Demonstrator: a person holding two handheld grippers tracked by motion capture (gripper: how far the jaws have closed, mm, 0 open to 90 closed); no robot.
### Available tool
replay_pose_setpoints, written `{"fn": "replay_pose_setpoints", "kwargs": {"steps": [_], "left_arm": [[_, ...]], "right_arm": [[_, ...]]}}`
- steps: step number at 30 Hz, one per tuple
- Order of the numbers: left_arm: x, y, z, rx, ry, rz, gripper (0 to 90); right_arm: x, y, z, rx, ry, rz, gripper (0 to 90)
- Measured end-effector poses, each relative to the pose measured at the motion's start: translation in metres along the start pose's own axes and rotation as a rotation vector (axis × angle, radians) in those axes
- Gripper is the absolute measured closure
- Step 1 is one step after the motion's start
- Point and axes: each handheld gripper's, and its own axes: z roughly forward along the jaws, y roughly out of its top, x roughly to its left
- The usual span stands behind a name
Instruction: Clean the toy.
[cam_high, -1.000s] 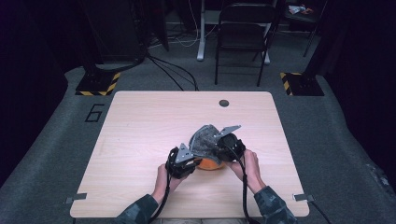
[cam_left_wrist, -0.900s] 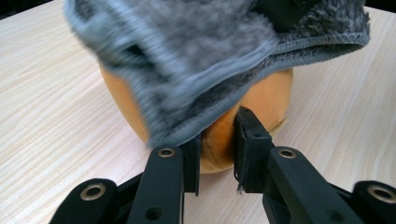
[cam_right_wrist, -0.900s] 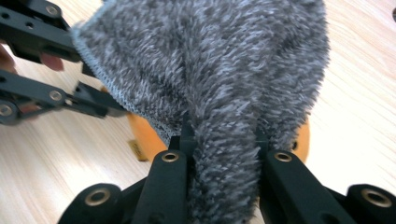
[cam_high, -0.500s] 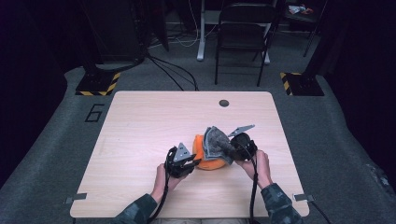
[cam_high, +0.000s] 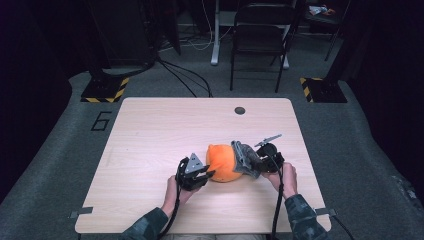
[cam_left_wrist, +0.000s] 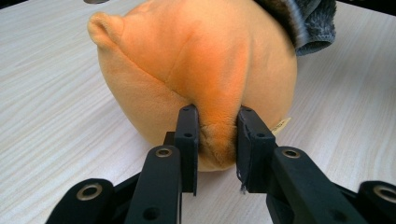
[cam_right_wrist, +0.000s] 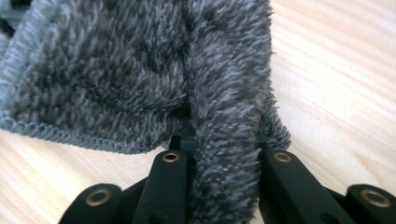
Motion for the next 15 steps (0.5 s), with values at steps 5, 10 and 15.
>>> {"fn": "replay_pose_setpoints", "kwargs": {"steps": [5,10,15], "left_arm": [[0.002,0.000,-0.001,-0.001,-0.001,-0.015,72.6],[-0.001,0.000,-0.001,-0.005,0.003,-0.004,72.6],[-0.004,0.002,-0.001,-0.008,0.013,0.010,72.6]], "right_arm": [[0.000,0.006,-0.012,-0.042,-0.011,-0.022,76.9],[0.018,0.018,-0.037,-0.134,0.004,-0.062,76.8],[0.047,0.030,-0.047,-0.190,0.035,-0.127,76.8]]}}
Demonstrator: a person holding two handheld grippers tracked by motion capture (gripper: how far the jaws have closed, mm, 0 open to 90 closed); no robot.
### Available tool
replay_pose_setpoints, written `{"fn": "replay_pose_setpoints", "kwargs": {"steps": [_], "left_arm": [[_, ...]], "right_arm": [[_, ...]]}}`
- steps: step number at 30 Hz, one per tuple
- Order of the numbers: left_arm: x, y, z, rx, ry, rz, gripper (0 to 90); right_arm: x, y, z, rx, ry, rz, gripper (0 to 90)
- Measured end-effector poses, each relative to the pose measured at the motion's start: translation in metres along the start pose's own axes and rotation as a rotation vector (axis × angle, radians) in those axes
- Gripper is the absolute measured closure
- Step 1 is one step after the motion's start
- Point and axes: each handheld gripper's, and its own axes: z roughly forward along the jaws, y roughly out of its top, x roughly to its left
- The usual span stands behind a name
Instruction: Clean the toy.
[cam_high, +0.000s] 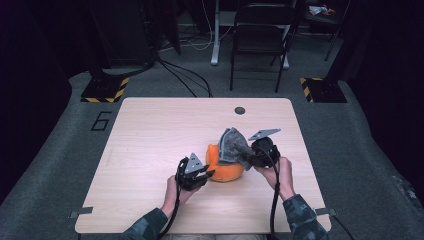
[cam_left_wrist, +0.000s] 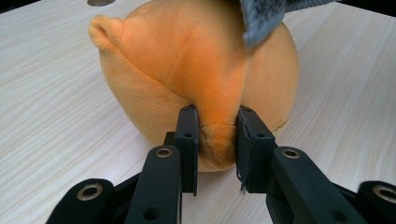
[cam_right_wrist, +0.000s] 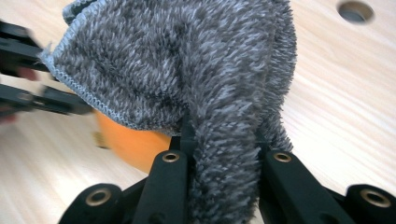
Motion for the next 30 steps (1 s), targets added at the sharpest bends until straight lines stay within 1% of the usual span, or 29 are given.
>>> {"fn": "replay_pose_setpoints", "kwargs": {"steps": [4,7,9,12,14,16,19,20,21,22,25,27,28,30], "left_arm": [[-0.003,0.001,0.002,0.001,0.001,0.019,72.6],[-0.004,0.002,0.002,0.006,-0.001,0.022,72.6],[-0.004,0.002,0.002,0.008,-0.003,0.018,72.6],[-0.004,0.001,0.003,0.006,-0.004,0.018,72.6],[-0.004,0.001,0.003,0.006,-0.005,0.018,72.7],[-0.003,0.001,0.003,0.007,-0.009,0.018,72.7],[-0.003,0.000,0.003,0.009,-0.010,0.019,72.7],[-0.003,0.000,0.003,0.006,-0.012,0.014,72.8],[-0.002,0.000,0.003,0.007,-0.012,0.023,72.8],[-0.002,0.000,0.003,0.002,-0.011,0.014,72.8],[-0.001,0.000,0.003,0.001,-0.014,0.008,72.8],[-0.001,-0.001,0.003,0.002,-0.017,0.002,72.8],[-0.001,-0.001,0.003,0.000,-0.017,0.005,72.8],[-0.001,-0.001,0.004,0.002,-0.020,0.006,72.8]], "right_arm": [[0.021,0.009,0.009,0.010,0.023,-0.053,76.8],[0.031,0.013,0.018,0.016,0.025,-0.074,76.7],[0.035,0.014,0.024,0.023,0.017,-0.087,76.7],[0.036,0.013,0.028,0.029,0.004,-0.096,76.8],[0.034,0.012,0.029,0.035,-0.001,-0.099,76.8],[0.031,0.010,0.030,0.035,0.008,-0.091,76.8],[0.025,0.006,0.027,0.043,0.006,-0.085,76.8],[0.024,0.005,0.027,0.044,0.003,-0.079,76.8],[0.021,0.003,0.026,0.042,-0.001,-0.075,76.8],[0.018,0.001,0.025,0.048,-0.002,-0.068,76.8],[0.011,-0.003,0.025,0.058,-0.009,-0.055,76.8],[0.005,-0.007,0.025,0.065,-0.016,-0.038,76.8],[0.001,-0.010,0.025,0.069,-0.008,-0.023,76.7],[-0.003,-0.013,0.025,0.076,-0.009,-0.008,76.8]]}}
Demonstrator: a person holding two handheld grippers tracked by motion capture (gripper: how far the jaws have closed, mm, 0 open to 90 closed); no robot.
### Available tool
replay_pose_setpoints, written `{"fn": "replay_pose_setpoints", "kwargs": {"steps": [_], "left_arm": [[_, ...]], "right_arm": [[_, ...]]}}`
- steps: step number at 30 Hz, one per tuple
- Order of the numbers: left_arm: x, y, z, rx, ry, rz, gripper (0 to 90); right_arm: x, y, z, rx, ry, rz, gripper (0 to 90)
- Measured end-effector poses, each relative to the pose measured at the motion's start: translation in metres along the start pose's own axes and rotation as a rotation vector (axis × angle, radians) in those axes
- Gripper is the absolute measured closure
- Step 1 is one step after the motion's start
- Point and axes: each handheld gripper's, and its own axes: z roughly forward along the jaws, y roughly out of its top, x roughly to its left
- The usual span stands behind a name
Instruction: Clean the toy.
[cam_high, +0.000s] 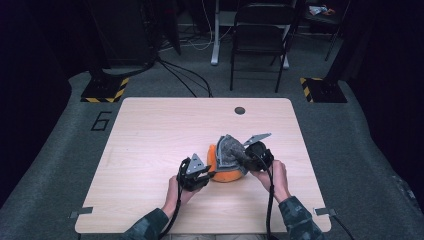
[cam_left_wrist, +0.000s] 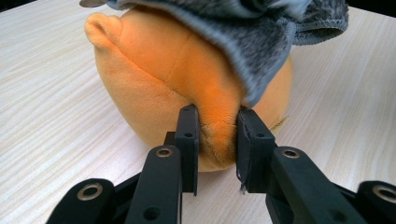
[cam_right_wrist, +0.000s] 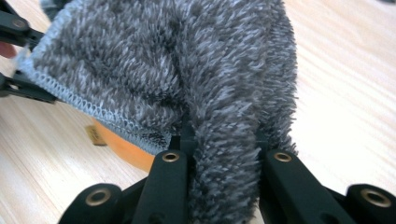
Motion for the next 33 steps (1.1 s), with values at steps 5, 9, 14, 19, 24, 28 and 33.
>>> {"fn": "replay_pose_setpoints", "kwargs": {"steps": [5,9,14,19,24,28,33], "left_arm": [[0.002,0.000,0.000,-0.001,-0.006,-0.009,72.8],[0.001,-0.001,0.000,-0.004,-0.005,-0.011,72.8],[0.004,-0.001,0.000,-0.006,-0.008,-0.018,72.8],[0.004,-0.001,0.001,-0.009,-0.009,-0.024,72.8],[0.007,-0.002,0.000,-0.008,-0.014,-0.035,72.7],[0.008,-0.002,-0.001,-0.010,-0.008,-0.039,72.5],[0.009,-0.002,0.000,-0.010,-0.011,-0.040,72.5]], "right_arm": [[-0.012,-0.007,0.003,0.022,-0.014,0.027,76.8],[-0.020,-0.013,0.007,0.041,-0.026,0.054,76.8],[-0.030,-0.020,0.016,0.081,-0.038,0.093,76.8],[-0.036,-0.028,0.026,0.128,-0.054,0.111,76.8],[-0.040,-0.025,0.020,0.115,-0.088,0.119,76.9],[-0.038,-0.017,-0.002,0.049,-0.096,0.112,76.9],[-0.024,-0.003,-0.026,-0.064,-0.070,0.094,76.9]]}}
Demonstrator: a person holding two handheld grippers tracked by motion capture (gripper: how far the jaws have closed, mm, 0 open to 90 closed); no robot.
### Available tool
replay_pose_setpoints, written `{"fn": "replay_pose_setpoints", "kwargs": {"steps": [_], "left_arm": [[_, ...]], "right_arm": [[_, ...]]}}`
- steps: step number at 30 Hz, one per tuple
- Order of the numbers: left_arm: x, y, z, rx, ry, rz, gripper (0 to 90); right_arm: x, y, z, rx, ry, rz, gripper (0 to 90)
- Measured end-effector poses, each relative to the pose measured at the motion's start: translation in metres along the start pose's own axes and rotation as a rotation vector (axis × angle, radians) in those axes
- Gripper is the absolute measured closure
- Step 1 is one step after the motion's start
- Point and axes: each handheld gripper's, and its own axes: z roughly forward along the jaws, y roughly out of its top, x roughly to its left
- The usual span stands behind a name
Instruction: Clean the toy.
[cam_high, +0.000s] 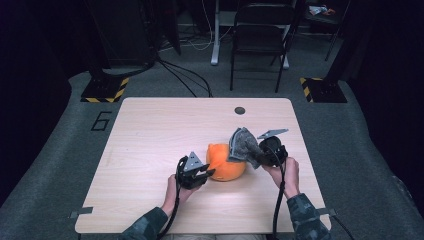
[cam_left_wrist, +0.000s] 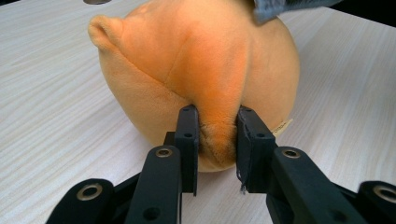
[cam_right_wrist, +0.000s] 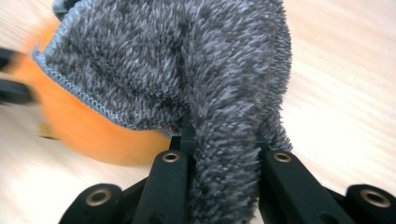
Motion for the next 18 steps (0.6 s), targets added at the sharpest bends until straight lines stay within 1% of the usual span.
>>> {"fn": "replay_pose_setpoints", "kwargs": {"steps": [1,2,4,6,7,8,9,11,12,13,14,16,18], "left_arm": [[0.000,0.000,0.000,0.000,0.002,0.000,72.4],[0.000,0.000,0.000,0.000,0.002,0.000,72.3],[-0.001,0.000,0.000,-0.004,0.010,0.001,72.1],[0.000,0.000,0.001,-0.004,0.008,0.007,71.4],[0.000,0.000,0.001,-0.005,0.008,0.006,70.5],[0.001,0.000,0.000,-0.003,0.006,0.009,69.4],[0.002,0.000,0.000,-0.009,0.003,0.002,67.3],[0.002,0.000,-0.001,-0.009,0.010,0.001,59.4],[0.002,0.000,-0.001,-0.007,0.012,0.006,55.4],[0.001,0.000,-0.003,0.007,0.025,0.019,51.4],[-0.001,-0.001,-0.004,0.008,0.036,0.022,46.5],[-0.003,-0.003,-0.006,0.014,0.057,0.045,42.6],[-0.003,-0.003,-0.006,0.015,0.067,0.051,38.0]], "right_arm": [[0.003,0.001,-0.001,-0.003,0.014,-0.005,77.0],[0.009,0.002,0.000,0.004,0.034,-0.016,76.9],[0.018,0.001,0.008,0.037,0.054,-0.043,76.9],[0.024,-0.002,0.020,0.067,0.052,-0.064,77.0],[0.026,-0.003,0.025,0.079,0.042,-0.072,77.0],[0.026,-0.004,0.028,0.073,0.038,-0.066,77.1],[0.025,-0.004,0.029,0.069,0.045,-0.058,77.1],[0.023,-0.003,0.030,0.068,0.038,-0.053,77.1],[0.023,-0.003,0.030,0.067,0.041,-0.049,77.1],[0.022,-0.003,0.030,0.067,0.038,-0.050,77.1],[0.021,-0.003,0.031,0.065,0.036,-0.050,77.1],[0.020,-0.003,0.031,0.062,0.034,-0.045,77.1],[0.018,-0.003,0.032,0.062,0.035,-0.040,77.1]]}}
